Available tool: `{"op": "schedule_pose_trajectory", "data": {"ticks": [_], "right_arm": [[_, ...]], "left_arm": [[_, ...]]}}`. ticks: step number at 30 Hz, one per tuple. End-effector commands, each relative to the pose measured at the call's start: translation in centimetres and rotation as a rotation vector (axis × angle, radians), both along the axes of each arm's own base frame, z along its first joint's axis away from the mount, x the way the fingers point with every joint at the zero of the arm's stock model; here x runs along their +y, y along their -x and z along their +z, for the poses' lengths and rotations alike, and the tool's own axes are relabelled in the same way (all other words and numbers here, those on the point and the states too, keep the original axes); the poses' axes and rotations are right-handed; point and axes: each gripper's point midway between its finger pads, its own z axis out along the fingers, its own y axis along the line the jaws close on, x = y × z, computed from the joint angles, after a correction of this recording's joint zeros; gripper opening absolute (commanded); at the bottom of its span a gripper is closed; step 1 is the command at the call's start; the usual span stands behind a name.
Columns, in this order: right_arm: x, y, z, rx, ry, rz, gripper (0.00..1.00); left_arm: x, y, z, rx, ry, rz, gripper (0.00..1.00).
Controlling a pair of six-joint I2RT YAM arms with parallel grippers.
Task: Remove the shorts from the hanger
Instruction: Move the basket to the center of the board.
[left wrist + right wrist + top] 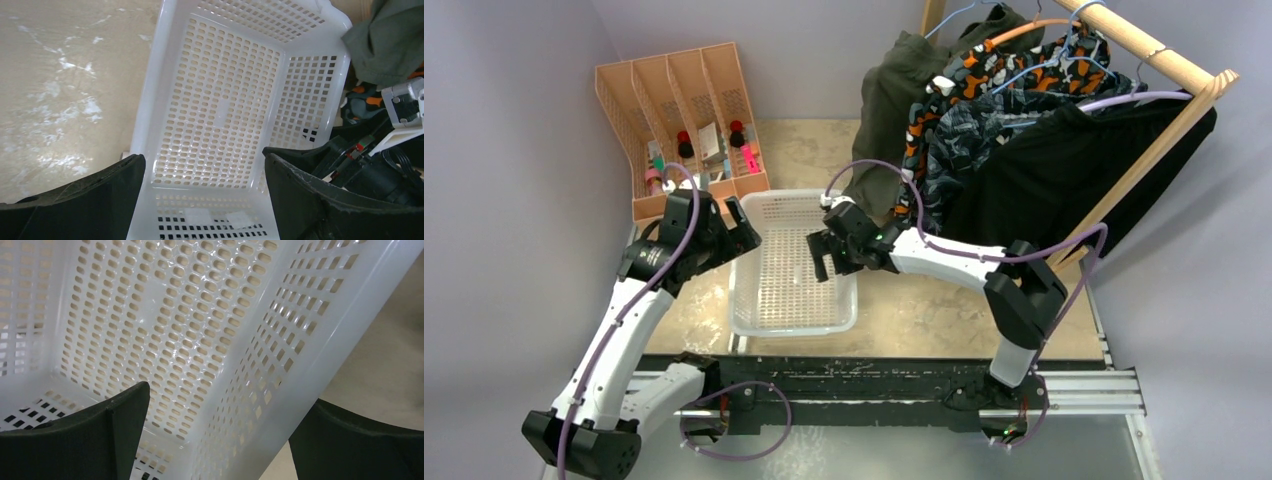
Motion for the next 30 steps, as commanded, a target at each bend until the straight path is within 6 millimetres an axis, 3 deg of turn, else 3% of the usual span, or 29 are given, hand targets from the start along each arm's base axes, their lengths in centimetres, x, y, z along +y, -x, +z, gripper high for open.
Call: {"op": "schedule_pose_trajectory", "data": {"ticks": [1, 7, 12, 18, 24, 27, 30], "right_arm": [[4.6, -0.6, 2.6, -0.088, -0.056, 0.094, 1.00], [7.2, -1.3, 3.5, -0.062, -0.110, 0.066, 0.99], [11.0, -0.3, 5.1, -0.005, -0.292, 0.098, 0.99], [13.9, 1.6, 5.8, 0.051, -0.382, 0.134, 0.99], [13.7, 2.5, 6.3, 0.059, -0.417, 0.085, 0.99], [12.4, 2.0, 7.3, 0.020, -0.387, 0.047, 0.99], [9.7, 0.6, 8.9, -0.076, -0.294, -0.024, 0.99]], "left_arm": [[2.2, -0.4, 2.9, -0.093, -0.061, 0.102, 0.89], [3.9, 0.1, 4.1, -0.130, -0.097, 0.182, 0.89], [4.3, 0.1, 4.1, -0.128, -0.109, 0.201, 0.89], [4.8, -0.1, 4.1, -0.125, -0.130, 0.228, 0.89], [4.8, 0.0, 3.4, -0.108, -0.134, 0.225, 0.89], [4.0, -0.2, 2.8, -0.094, -0.116, 0.188, 0.89], [3.2, -0.4, 2.2, -0.078, -0.098, 0.153, 0.89]]}}
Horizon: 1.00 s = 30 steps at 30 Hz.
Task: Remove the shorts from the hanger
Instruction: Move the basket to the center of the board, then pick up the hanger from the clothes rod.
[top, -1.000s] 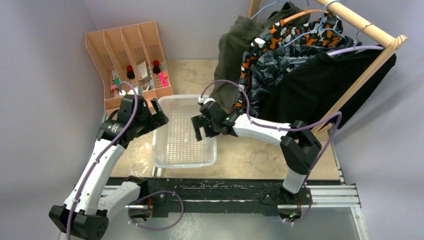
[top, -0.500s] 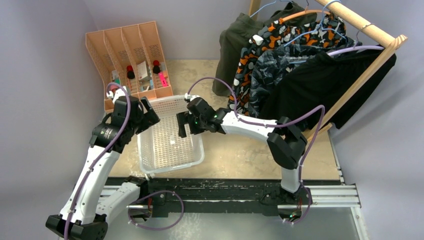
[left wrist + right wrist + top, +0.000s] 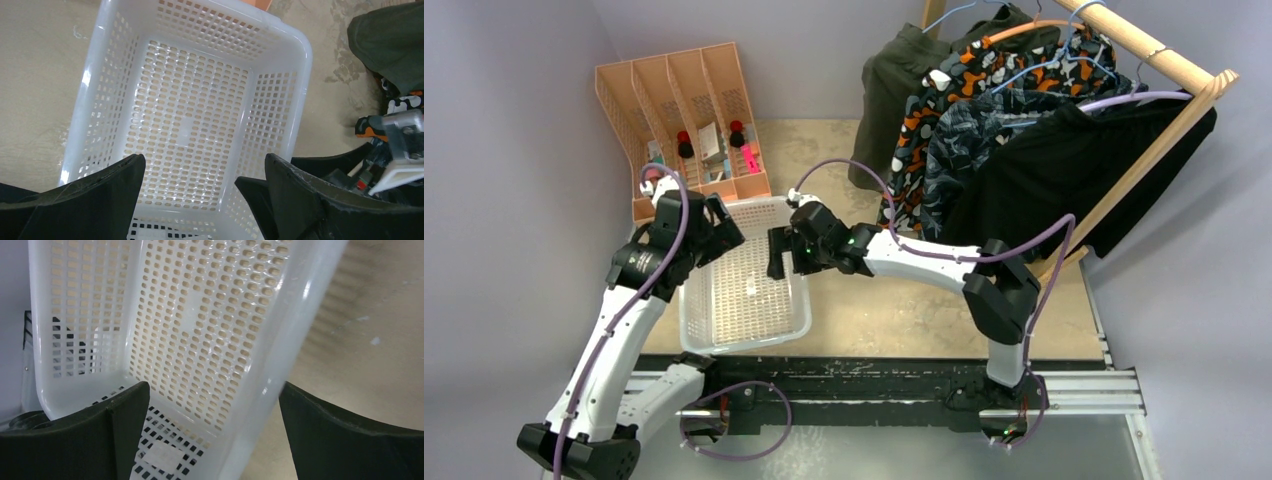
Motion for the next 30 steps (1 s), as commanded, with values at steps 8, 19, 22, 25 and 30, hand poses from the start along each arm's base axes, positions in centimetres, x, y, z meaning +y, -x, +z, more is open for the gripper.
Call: {"op": "schedule_pose_trajectory", "data": {"ticks": [8, 19, 22, 25, 30], "right_arm": [[-10.5, -2.3, 10.4, -0.281, 0.081, -0.331, 1.00], [-21.3, -0.7, 20.4, -0.482, 0.049, -0.542, 0.96], [-22.6, -0.4, 23.5, -0.507, 0.024, -0.570, 0.88], [-24.3, -0.3, 25.7, -0.518, 0.043, -0.628, 0.86], [-22.6, 1.0, 24.5, -0.491, 0.052, -0.458, 0.88]], "left_arm": [[-2.5, -1.8, -0.5, -0.018, 0.076, -0.087, 0.90], [-1.5, -2.7, 1.1, -0.072, 0.011, -0.070, 0.97], [-1.0, -2.3, 2.5, -0.125, 0.006, -0.062, 1.00], [-1.5, -1.9, 3.0, -0.151, 0.034, -0.084, 1.00], [-7.0, -2.9, 6.4, -0.287, 0.222, -0.330, 0.99]]}}
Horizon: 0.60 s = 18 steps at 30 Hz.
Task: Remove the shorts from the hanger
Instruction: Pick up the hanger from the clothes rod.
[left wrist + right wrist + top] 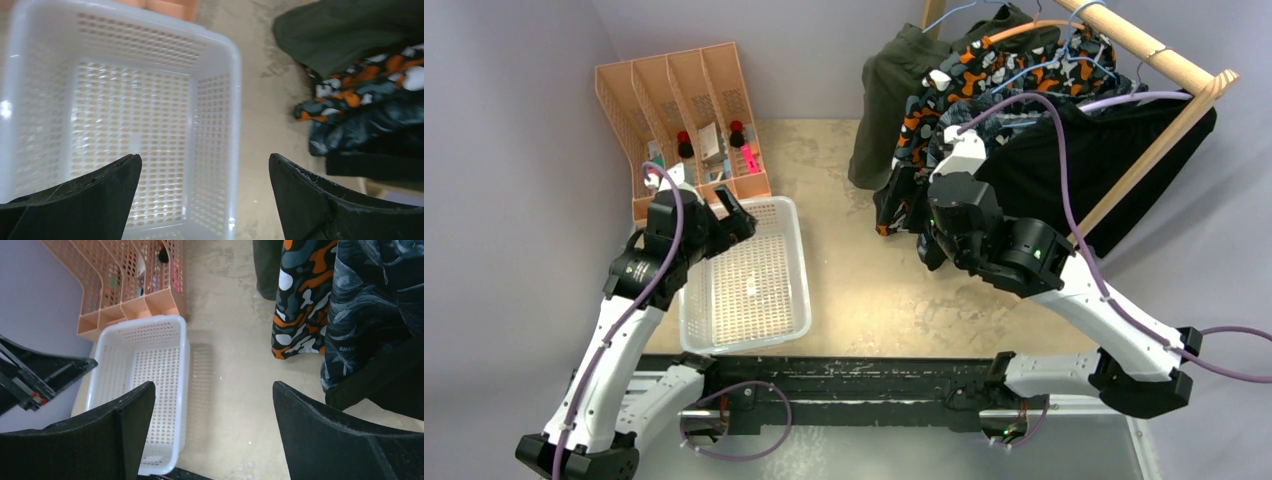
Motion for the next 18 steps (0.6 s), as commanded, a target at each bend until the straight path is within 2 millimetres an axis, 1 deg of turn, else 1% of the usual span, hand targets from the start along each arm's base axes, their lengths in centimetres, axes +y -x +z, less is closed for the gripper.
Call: {"op": "schedule_pose_trajectory", "data": {"ticks": [1, 4, 5, 6, 7, 9, 11, 12, 13, 14, 15, 16, 18], "right_arm": [[-0.2, 1.1, -3.2, 0.055, 0.091, 0.063, 0.88], [-0.7, 2.6, -8.5, 0.162, 0.038, 0.042, 0.90], [-0.5, 3.4, -9.9, 0.172, 0.011, 0.089, 0.89], [-0.2, 3.9, -11.3, 0.169, 0.016, 0.136, 0.88], [-0.2, 4.1, -12.2, 0.173, -0.010, 0.135, 0.88], [-0.3, 5.3, -14.4, 0.228, -0.056, 0.151, 0.89], [-0.8, 6.1, -17.0, 0.267, -0.029, 0.160, 0.90], [-1.0, 6.1, -17.6, 0.269, -0.028, 0.156, 0.91], [-0.8, 6.1, -18.0, 0.267, -0.032, 0.164, 0.92], [-1.2, 5.6, -17.8, 0.251, -0.024, 0.134, 0.89], [-2.3, 5.1, -17.3, 0.258, -0.051, 0.032, 0.89], [-3.0, 4.9, -16.8, 0.253, -0.062, -0.013, 0.89], [-3.8, 4.3, -15.2, 0.183, -0.055, -0.028, 0.86]], "left_arm": [[-5.6, -2.3, 5.9, -0.196, 0.163, -0.256, 0.98], [-7.1, -4.6, 10.5, -0.292, 0.177, -0.320, 0.96], [-7.7, -5.7, 12.0, -0.328, 0.179, -0.345, 0.96], [-8.7, -6.6, 13.3, -0.342, 0.198, -0.385, 0.95], [-9.4, -7.6, 14.4, -0.354, 0.210, -0.407, 0.94], [-11.4, -9.6, 16.2, -0.389, 0.232, -0.456, 0.93], [-13.7, -11.0, 17.6, -0.415, 0.224, -0.495, 0.92], [-15.4, -11.3, 18.1, -0.419, 0.211, -0.535, 0.92], [-17.7, -11.5, 18.6, -0.416, 0.194, -0.580, 0.91], [-19.0, -11.9, 18.5, -0.406, 0.171, -0.592, 0.90], [-19.5, -12.3, 18.2, -0.390, 0.155, -0.590, 0.89], [-19.5, -12.8, 17.8, -0.379, 0.140, -0.571, 0.89], [-17.9, -13.8, 16.7, -0.363, 0.089, -0.474, 0.89]]}}
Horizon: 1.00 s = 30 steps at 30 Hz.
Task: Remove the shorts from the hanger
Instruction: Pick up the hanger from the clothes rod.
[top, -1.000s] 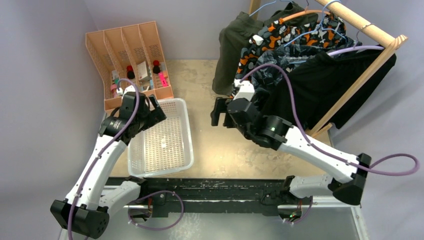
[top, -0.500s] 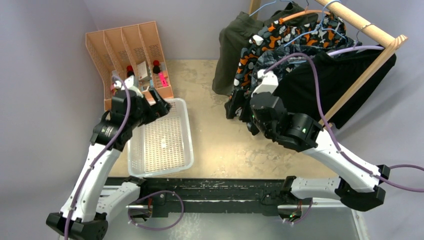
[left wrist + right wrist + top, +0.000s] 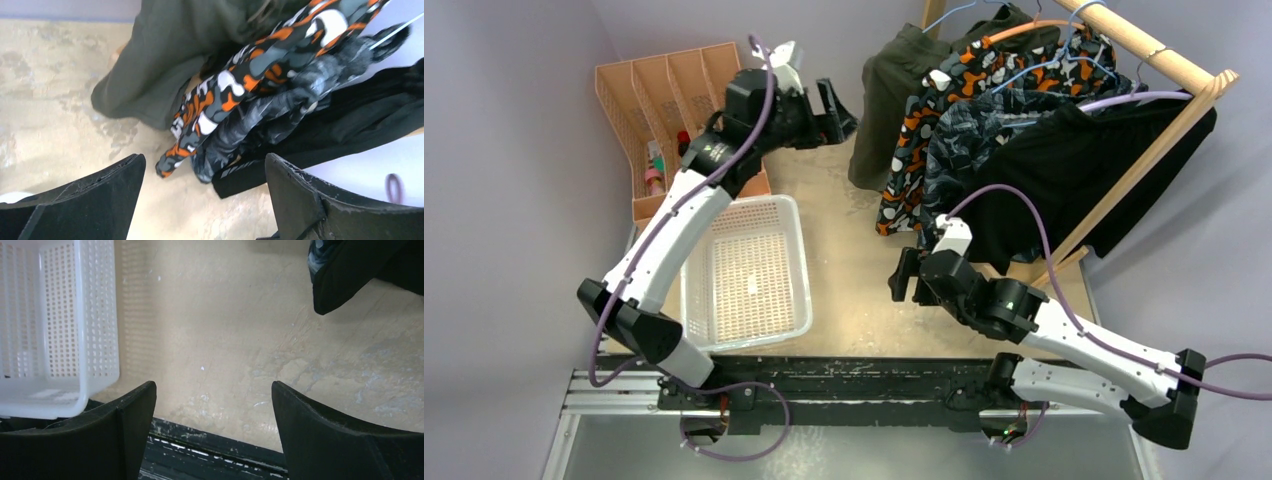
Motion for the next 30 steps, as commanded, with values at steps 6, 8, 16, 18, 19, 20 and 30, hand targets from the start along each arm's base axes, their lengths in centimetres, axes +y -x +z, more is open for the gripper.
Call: {"op": "schedule_pose_trajectory", "data": {"ticks": [6, 8, 16, 18, 19, 20, 30], "right_arm": [[-2.2, -3.4, 15.7, -0.290, -0.110, -0.167, 0.83], [-3.9, -3.9, 19.0, -0.287, -0.073, -0.272, 0.82], [-6.3, -4.7, 24.2, -0.324, -0.036, -0.443, 0.82], [-7.4, -4.8, 26.2, -0.370, -0.073, -0.495, 0.83], [-7.7, -5.0, 27.2, -0.394, -0.076, -0.511, 0.83], [-7.8, -5.4, 28.0, -0.416, -0.057, -0.526, 0.83], [-15.7, -9.1, 30.3, -0.484, 0.211, -0.820, 0.90]], "left_arm": [[5.4, 0.0, -2.3, -0.031, -0.116, 0.280, 0.89], [6.9, 0.6, -3.8, -0.007, -0.149, 0.337, 0.89], [8.7, 2.9, -8.1, 0.103, -0.188, 0.381, 0.89], [8.8, 3.3, -9.1, 0.130, -0.195, 0.381, 0.89], [8.8, 3.4, -9.3, 0.137, -0.195, 0.380, 0.89], [8.8, 3.6, -9.6, 0.144, -0.193, 0.378, 0.89], [9.0, 4.8, -10.6, 0.175, -0.185, 0.366, 0.89]]}}
